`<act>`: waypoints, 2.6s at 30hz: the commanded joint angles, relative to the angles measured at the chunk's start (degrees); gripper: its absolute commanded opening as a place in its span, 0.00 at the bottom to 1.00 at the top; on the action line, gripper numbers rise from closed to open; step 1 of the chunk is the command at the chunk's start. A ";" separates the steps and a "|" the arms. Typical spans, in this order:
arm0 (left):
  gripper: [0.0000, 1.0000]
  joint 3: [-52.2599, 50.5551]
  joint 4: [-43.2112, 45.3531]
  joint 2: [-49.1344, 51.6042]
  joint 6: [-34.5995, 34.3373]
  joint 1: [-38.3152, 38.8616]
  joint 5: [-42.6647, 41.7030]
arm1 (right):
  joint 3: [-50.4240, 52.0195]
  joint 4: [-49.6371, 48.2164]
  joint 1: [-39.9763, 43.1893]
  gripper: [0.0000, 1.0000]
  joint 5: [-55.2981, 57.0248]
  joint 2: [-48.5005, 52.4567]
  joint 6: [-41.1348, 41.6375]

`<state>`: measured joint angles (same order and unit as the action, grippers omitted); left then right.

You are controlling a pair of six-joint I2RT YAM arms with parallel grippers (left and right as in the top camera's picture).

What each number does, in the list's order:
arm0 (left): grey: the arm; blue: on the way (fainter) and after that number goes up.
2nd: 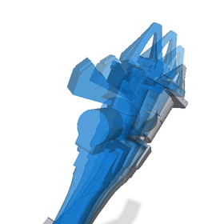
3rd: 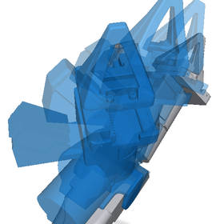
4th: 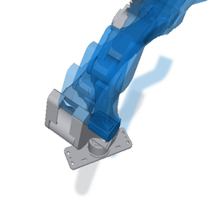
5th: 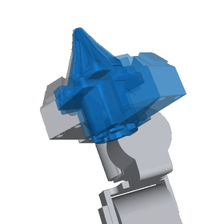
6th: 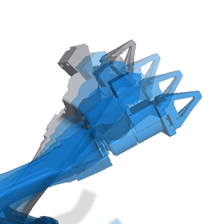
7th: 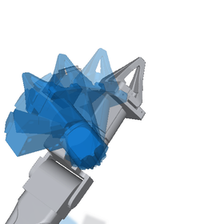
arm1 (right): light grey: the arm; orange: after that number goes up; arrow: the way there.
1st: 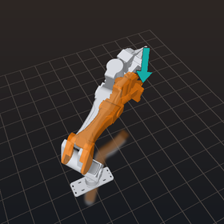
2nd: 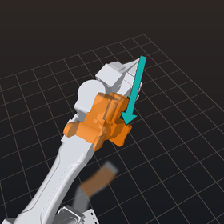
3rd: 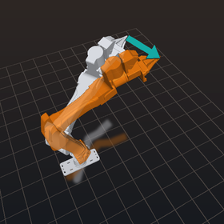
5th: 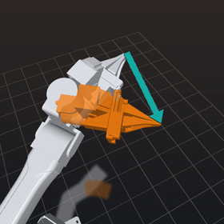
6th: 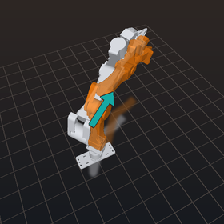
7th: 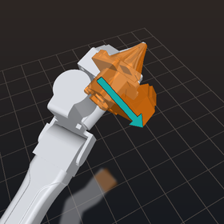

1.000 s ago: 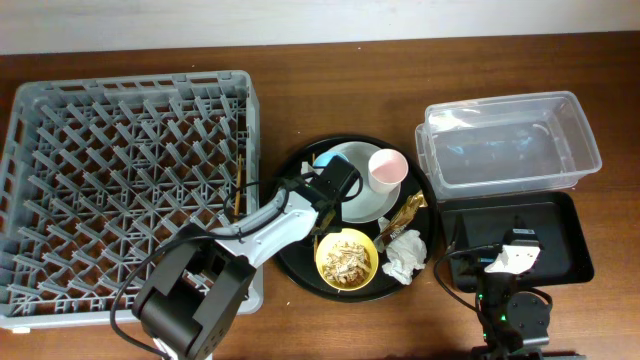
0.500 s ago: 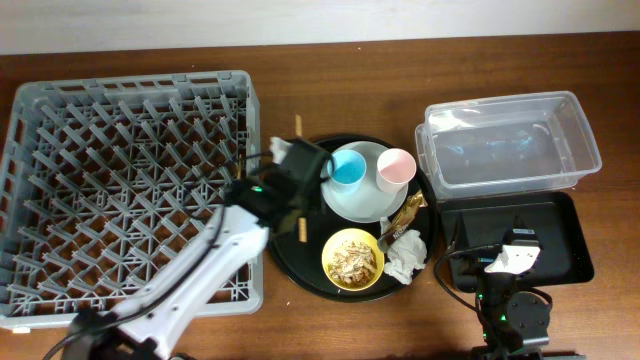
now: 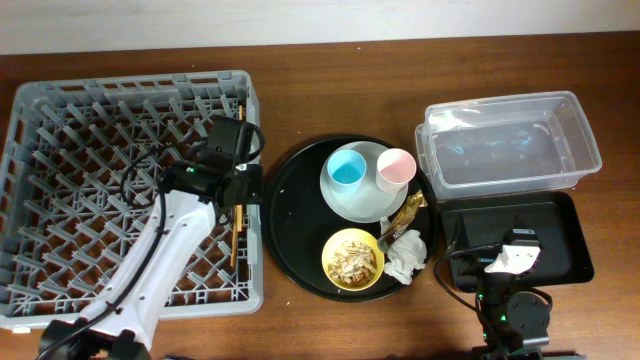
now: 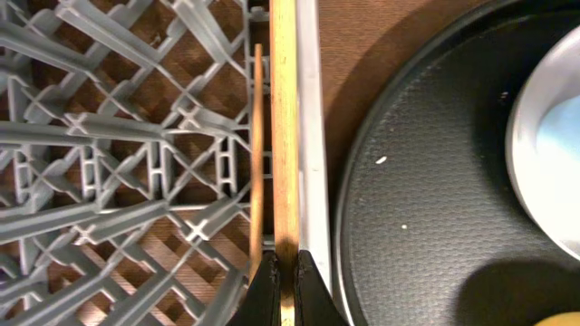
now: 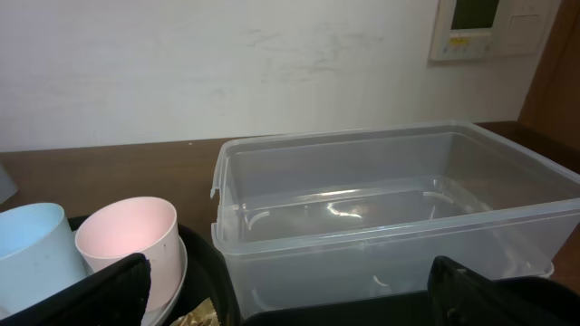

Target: Sort waste into correct bins and load items into the dishwasher rack

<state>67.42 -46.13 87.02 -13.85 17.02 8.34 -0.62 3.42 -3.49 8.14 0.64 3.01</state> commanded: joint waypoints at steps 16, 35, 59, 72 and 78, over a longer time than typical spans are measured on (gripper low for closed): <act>0.99 0.87 -0.07 0.83 1.75 -0.46 -12.28 | 0.31 0.33 -0.26 0.98 0.92 -0.35 0.28; 0.79 18.78 5.81 2.56 2.03 21.57 -14.19 | 0.31 0.33 -0.26 0.98 0.92 -0.33 0.28; 0.71 18.78 0.22 13.57 2.01 25.27 -8.48 | 0.31 0.33 -0.26 0.98 0.92 -0.33 0.28; 0.41 18.71 0.22 14.60 2.01 25.27 -2.82 | 0.31 0.33 -0.26 0.99 0.92 -0.33 0.28; 0.38 18.71 1.90 19.21 2.03 25.27 -2.49 | 0.31 0.33 -0.26 0.98 0.92 -0.33 0.28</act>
<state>85.82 -45.10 102.59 -12.16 42.04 4.34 -0.62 3.42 -3.49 8.14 0.64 3.03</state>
